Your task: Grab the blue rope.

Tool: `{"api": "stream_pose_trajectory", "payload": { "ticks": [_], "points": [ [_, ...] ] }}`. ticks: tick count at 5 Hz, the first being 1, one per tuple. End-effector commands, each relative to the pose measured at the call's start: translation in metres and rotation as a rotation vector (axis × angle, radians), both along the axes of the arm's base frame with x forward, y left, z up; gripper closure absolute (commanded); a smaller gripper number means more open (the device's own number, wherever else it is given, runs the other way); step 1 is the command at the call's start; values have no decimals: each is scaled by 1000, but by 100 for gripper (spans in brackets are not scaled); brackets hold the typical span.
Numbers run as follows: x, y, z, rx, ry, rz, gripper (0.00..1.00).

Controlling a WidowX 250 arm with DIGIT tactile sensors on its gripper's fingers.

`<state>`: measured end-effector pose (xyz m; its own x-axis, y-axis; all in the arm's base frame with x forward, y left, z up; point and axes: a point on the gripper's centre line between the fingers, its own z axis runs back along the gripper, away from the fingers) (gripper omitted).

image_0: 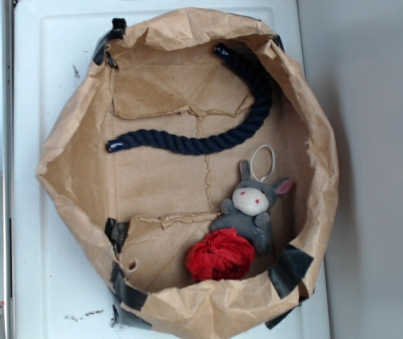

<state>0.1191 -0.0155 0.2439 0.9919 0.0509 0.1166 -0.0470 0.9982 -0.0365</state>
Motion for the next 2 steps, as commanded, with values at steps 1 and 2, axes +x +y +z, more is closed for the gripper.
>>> {"api": "stream_pose_trajectory", "payload": {
  "ticks": [1, 2],
  "points": [
    [0, 0, 0, 0, 0, 0, 0],
    [50, 20, 3, -44, -54, 38, 0]
  ]
}}
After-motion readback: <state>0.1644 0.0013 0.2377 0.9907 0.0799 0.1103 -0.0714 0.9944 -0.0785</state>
